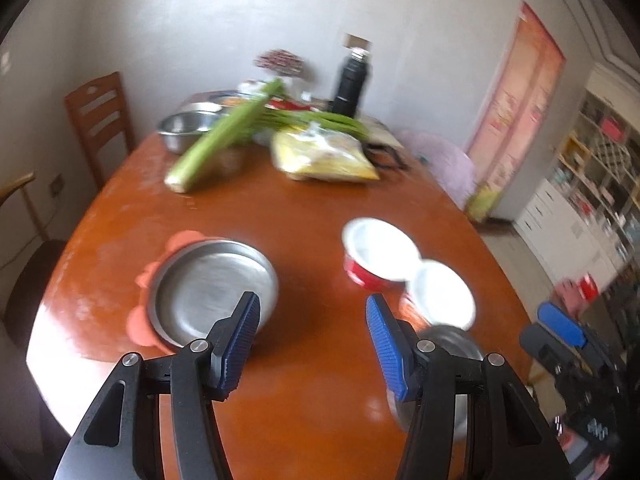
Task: Organize plates and bowls
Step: 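Move the left gripper to the large steel bowl and grasp its rim, then lift the steel bowl with the left gripper and carry it aside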
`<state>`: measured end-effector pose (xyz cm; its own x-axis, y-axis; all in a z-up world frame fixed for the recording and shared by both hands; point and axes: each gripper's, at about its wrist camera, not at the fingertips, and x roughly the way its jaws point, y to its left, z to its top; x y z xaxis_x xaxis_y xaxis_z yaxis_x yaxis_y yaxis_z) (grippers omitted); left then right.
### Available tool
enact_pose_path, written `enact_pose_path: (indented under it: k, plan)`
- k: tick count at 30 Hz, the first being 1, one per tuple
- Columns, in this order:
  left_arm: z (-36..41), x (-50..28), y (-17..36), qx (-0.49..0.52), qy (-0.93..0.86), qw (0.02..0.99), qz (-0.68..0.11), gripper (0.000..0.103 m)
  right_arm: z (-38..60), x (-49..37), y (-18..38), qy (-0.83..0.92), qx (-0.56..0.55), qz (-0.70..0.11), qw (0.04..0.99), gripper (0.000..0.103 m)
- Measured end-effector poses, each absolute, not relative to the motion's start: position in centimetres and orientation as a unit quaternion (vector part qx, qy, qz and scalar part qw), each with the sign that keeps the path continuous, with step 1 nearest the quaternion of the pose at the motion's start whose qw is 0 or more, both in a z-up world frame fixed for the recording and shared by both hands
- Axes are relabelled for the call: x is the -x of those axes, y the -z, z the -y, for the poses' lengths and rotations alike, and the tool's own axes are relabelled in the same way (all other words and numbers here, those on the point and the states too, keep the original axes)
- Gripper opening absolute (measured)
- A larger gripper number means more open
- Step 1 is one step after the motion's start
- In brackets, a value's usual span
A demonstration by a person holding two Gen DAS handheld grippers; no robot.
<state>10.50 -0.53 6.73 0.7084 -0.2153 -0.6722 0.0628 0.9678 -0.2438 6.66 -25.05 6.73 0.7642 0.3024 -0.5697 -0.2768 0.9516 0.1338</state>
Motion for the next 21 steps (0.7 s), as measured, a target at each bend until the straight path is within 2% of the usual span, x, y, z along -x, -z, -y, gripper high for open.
enact_pose_path:
  k: [9, 21]
  plan:
    - [6.9, -11.5, -2.5, 0.076, 0.131, 0.889, -0.432, 0.057, 31.9, -6.9, -3.3, -0.107, -0.047, -0.366, 0.923, 0.066]
    - [11.0, -13.1, 3.0, 0.040, 0.131, 0.865, -0.484, 0.057, 31.2, -7.7, 1.7, -0.115, -0.002, -0.418, 0.901, 0.065]
